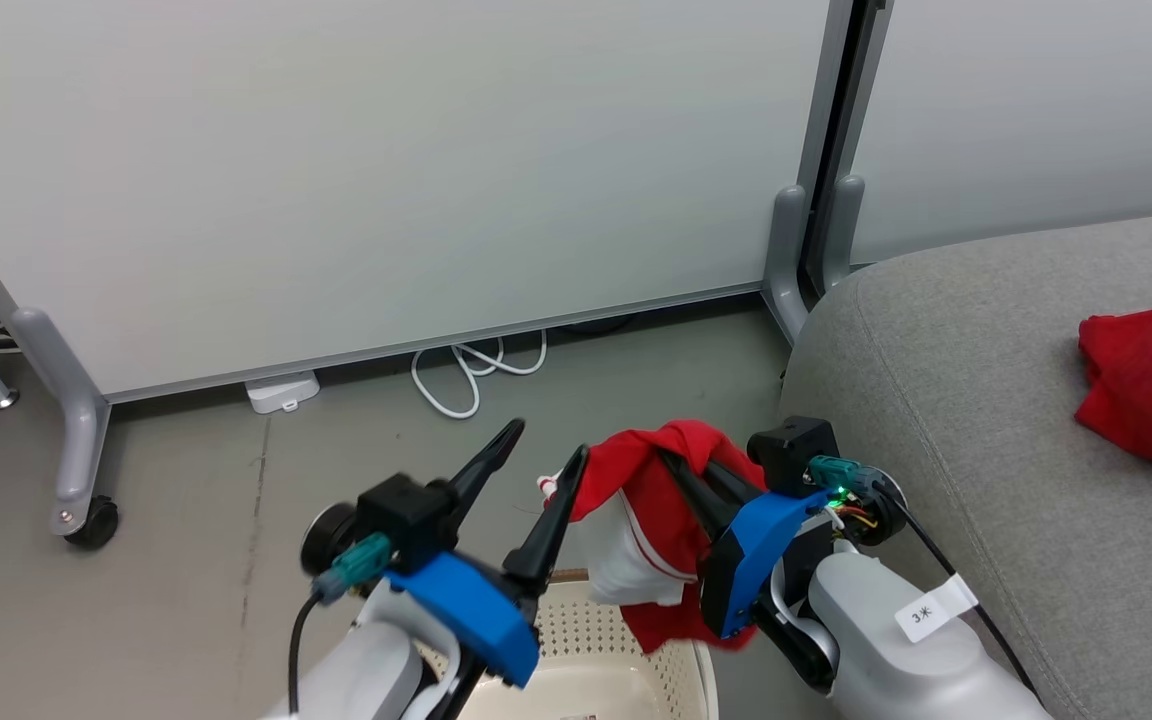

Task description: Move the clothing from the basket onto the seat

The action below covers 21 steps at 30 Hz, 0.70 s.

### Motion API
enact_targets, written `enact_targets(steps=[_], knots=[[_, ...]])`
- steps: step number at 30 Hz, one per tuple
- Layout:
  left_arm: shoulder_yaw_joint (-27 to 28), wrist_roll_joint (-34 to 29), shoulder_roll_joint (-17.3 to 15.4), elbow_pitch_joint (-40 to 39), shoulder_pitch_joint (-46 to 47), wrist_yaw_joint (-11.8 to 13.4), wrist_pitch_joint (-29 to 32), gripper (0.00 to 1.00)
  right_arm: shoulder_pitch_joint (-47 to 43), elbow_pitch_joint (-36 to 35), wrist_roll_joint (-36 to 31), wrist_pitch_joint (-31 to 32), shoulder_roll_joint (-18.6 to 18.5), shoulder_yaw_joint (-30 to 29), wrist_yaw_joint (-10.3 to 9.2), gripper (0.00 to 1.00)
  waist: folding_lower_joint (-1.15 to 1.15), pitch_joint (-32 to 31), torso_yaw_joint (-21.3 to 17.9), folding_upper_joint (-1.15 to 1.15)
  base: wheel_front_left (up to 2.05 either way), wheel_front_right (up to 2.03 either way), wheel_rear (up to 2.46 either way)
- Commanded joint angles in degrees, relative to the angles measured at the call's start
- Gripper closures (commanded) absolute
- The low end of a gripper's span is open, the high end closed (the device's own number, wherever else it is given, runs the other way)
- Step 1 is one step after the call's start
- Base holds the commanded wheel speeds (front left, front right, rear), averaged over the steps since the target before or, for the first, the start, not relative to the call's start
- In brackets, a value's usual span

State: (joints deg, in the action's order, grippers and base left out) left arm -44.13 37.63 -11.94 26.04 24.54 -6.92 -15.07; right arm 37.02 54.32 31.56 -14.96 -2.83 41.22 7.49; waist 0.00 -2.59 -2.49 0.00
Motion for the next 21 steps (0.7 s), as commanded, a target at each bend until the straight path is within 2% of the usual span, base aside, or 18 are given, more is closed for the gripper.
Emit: enact_targets(steps=[1, 11, 21], knots=[[2.1, -2.1, -0.5, -1.5, -2.6, 0.0, -0.2, 0.0, -0.6, -0.6, -0.5, -0.3, -0.1, -0.7, 0.01, 1.0, 0.0, 0.1, 0.0, 0.0, 0.0, 0.0, 0.0], [11.7, -9.8, -1.6, -7.1, -14.8, -0.6, -0.2, 0.0, -1.4, -2.1, -2.9, -0.3, -0.1, -4.1, 0.01, 1.0, 0.0, 0.6, 0.3, 0.0, 0.0, 0.0, 0.0], [16.0, -12.6, 0.5, -9.2, -20.1, -0.6, -0.2, 0.0, -2.4, -2.7, -4.2, -0.3, -0.1, -6.6, 0.02, 1.0, 0.0, 0.6, 1.0, 0.0, 0.0, 0.0, 0.0]])
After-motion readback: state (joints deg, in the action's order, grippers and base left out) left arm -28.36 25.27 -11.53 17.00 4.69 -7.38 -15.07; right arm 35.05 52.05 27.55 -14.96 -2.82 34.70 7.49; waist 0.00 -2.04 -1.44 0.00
